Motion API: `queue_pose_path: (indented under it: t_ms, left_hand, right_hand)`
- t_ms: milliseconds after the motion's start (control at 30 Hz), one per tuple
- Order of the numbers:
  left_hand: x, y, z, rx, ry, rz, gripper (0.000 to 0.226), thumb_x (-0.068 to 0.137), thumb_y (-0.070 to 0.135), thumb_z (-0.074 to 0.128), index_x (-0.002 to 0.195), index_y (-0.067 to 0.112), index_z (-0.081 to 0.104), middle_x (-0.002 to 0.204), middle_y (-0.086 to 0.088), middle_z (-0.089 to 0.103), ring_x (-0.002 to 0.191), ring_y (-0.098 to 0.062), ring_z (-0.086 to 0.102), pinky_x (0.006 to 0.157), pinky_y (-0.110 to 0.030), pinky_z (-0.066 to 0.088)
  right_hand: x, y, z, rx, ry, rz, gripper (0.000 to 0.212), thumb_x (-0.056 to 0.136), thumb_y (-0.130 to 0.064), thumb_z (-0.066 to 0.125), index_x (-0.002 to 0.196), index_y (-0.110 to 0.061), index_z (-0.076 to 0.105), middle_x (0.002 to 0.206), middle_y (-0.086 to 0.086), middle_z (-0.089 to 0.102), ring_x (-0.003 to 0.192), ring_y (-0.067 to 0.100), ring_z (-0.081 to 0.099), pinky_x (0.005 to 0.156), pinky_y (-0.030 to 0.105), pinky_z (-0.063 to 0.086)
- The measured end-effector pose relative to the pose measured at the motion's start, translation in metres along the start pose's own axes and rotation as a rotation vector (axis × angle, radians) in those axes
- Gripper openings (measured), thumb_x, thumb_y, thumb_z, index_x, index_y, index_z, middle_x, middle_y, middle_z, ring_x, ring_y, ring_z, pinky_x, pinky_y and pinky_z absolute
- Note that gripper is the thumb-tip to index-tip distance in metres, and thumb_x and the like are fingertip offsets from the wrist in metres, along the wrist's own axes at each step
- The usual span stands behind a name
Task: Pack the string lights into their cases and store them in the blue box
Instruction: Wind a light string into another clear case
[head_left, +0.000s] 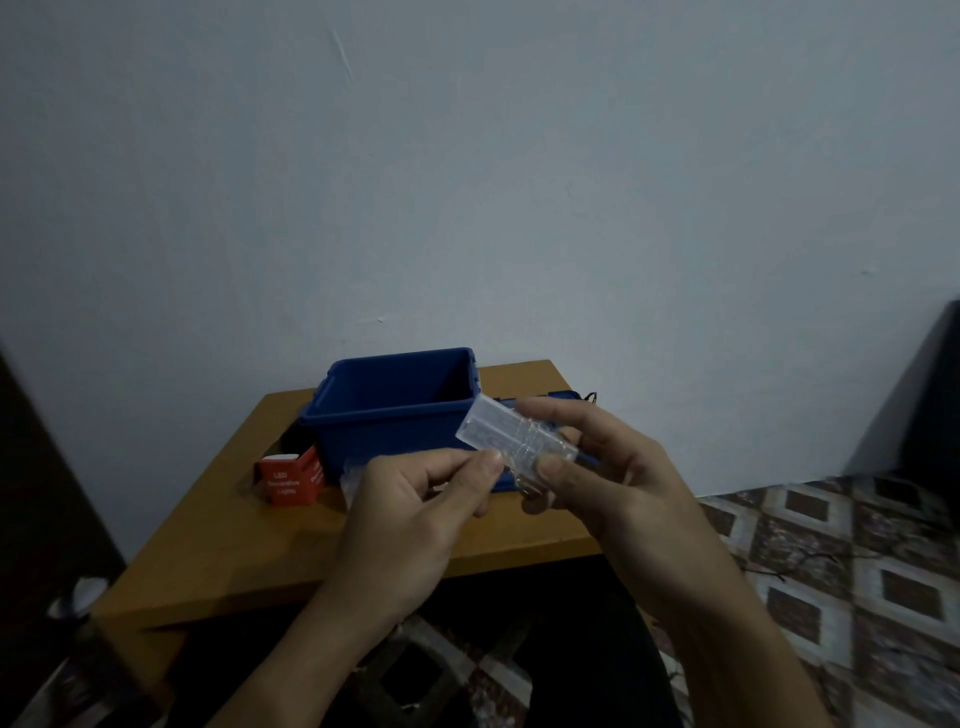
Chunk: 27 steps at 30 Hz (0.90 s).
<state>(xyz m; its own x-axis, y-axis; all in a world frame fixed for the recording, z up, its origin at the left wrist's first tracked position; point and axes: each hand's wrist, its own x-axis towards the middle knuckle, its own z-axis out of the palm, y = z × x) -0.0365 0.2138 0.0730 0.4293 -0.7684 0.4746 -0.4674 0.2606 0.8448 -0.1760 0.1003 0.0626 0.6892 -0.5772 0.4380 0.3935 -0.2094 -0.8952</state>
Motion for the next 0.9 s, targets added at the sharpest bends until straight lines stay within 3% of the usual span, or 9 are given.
queue_pose_path:
  t_ms: [233, 567, 667, 767, 900]
  left_hand:
    - [-0.001, -0.004, -0.003, 0.087, -0.008, 0.099, 0.047, 0.095, 0.039, 0.061, 0.052, 0.019, 0.056, 0.048, 0.004, 0.044, 0.046, -0.009, 0.038, 0.048, -0.026, 0.030]
    - [0.001, -0.008, -0.004, 0.146, -0.023, 0.172, 0.048, 0.094, 0.044, 0.057, 0.054, 0.018, 0.057, 0.051, -0.001, 0.049, 0.048, -0.009, 0.044, 0.050, -0.023, 0.036]
    - [0.000, -0.007, -0.005, 0.140, -0.034, 0.178, 0.043, 0.094, 0.045, 0.055, 0.060, 0.021, 0.065, 0.050, 0.001, 0.049, 0.047, -0.012, 0.043, 0.048, -0.029, 0.035]
    - [0.001, -0.005, -0.005, 0.156, -0.050, 0.183, 0.050, 0.095, 0.047, 0.055, 0.075, 0.006, 0.074, 0.052, -0.008, 0.053, 0.048, -0.022, 0.046, 0.047, -0.037, 0.035]
    - [0.001, 0.000, -0.004, 0.149, -0.068, 0.163, 0.046, 0.099, 0.040, 0.057, 0.073, 0.006, 0.072, 0.052, -0.009, 0.050, 0.047, -0.021, 0.043, 0.047, -0.037, 0.034]
  right_hand:
    - [0.001, 0.001, -0.002, 0.008, -0.017, 0.030, 0.026, 0.096, -0.008, 0.064, 0.119, -0.018, 0.070, 0.105, 0.024, 0.062, 0.087, 0.027, 0.065, 0.075, 0.033, 0.055]
    - [0.001, -0.001, -0.004, 0.034, -0.051, 0.072, 0.028, 0.091, -0.011, 0.068, 0.117, -0.021, 0.072, 0.106, 0.026, 0.060, 0.084, 0.025, 0.065, 0.075, 0.033, 0.056]
    - [0.002, 0.000, -0.005, 0.040, -0.047, 0.089, 0.031, 0.085, -0.015, 0.067, 0.115, -0.021, 0.072, 0.108, 0.026, 0.061, 0.084, 0.027, 0.065, 0.076, 0.035, 0.056]
    - [0.002, 0.002, -0.005, 0.044, -0.044, 0.083, 0.030, 0.085, -0.015, 0.067, 0.114, -0.020, 0.071, 0.106, 0.025, 0.062, 0.083, 0.029, 0.065, 0.077, 0.038, 0.055]
    - [0.002, 0.002, -0.006, 0.039, -0.025, 0.071, 0.028, 0.085, -0.015, 0.066, 0.112, -0.020, 0.071, 0.104, 0.023, 0.064, 0.084, 0.027, 0.065, 0.076, 0.036, 0.056]
